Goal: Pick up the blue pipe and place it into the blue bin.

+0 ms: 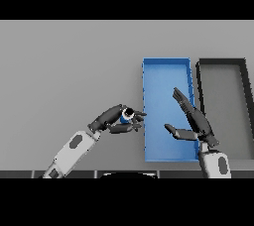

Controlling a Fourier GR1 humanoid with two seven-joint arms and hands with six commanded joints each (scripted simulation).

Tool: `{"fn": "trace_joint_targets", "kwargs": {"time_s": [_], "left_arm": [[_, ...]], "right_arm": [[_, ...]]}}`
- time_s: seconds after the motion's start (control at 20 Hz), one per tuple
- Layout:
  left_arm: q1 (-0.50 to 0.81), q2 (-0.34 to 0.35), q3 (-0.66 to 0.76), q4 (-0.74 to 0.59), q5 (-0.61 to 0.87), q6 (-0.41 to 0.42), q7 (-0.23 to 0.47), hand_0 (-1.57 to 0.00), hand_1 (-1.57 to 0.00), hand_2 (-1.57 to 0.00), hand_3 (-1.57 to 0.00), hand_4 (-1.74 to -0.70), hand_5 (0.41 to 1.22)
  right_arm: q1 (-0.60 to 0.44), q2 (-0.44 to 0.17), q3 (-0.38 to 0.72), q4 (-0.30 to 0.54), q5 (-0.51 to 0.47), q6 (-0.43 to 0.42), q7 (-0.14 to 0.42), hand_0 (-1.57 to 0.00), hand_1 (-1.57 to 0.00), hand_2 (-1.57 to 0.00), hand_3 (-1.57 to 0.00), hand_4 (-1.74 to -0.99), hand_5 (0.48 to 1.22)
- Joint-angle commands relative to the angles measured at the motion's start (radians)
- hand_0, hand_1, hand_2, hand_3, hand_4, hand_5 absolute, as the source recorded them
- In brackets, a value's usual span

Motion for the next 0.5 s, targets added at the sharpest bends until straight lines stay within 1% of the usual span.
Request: {"fn": "trace_joint_targets", "kwargs": {"time_s": [0.0, 0.1, 0.15, 0.25, 0.35, 0.4, 0.45], "left_arm": [[0.001, -0.006, -0.002, 0.008, -0.008, 0.005, -0.005, -1.57, -1.57, -1.57, -1.44, -1.73, 1.221], [0.002, -0.006, -0.002, -0.005, 0.002, 0.001, 0.000, -1.57, -1.57, -1.57, -1.44, -1.73, 1.221], [-0.007, -0.010, -0.001, 0.000, -0.001, 0.005, 0.014, -1.57, -1.57, -1.57, -1.44, -1.73, 1.221], [0.000, -0.006, -0.001, -0.005, -0.006, 0.008, 0.015, -1.57, -1.57, -1.57, -1.44, -1.73, 1.221], [-0.006, -0.011, -0.007, 0.002, -0.021, 0.012, 0.025, -1.57, -1.57, -1.57, -1.44, -1.73, 1.221], [-0.012, -0.007, 0.000, 0.007, -0.016, 0.005, 0.014, -1.57, -1.57, -1.57, -1.43, -1.73, 1.221], [-0.011, -0.003, 0.005, 0.011, -0.010, -0.003, 0.007, -1.57, -1.57, -1.57, -1.44, -1.73, 1.221]], "right_arm": [[-0.034, -0.018, 0.012, -0.024, -0.022, 0.014, 0.041, 0.00, 0.00, 0.00, 0.00, -1.260, 0.523], [-0.088, -0.049, 0.054, -0.080, -0.037, 0.045, 0.098, 0.00, 0.00, 0.00, 0.00, -1.286, 0.520], [-0.128, -0.052, 0.072, -0.084, -0.053, 0.056, 0.130, 0.00, 0.00, 0.00, 0.00, -1.297, 0.523], [-0.177, -0.073, 0.097, -0.114, -0.088, 0.081, 0.178, 0.00, 0.00, 0.00, 0.00, -1.301, 0.520], [-0.234, -0.083, 0.122, -0.118, -0.112, 0.095, 0.231, 0.00, 0.00, 0.00, 0.00, -1.295, 0.522], [-0.276, -0.080, 0.140, -0.111, -0.119, 0.105, 0.253, 0.00, 0.00, 0.00, 0.00, -1.297, 0.526], [-0.303, -0.088, 0.145, -0.113, -0.135, 0.117, 0.262, 0.00, 0.00, 0.00, 0.00, -1.300, 0.529]]}}
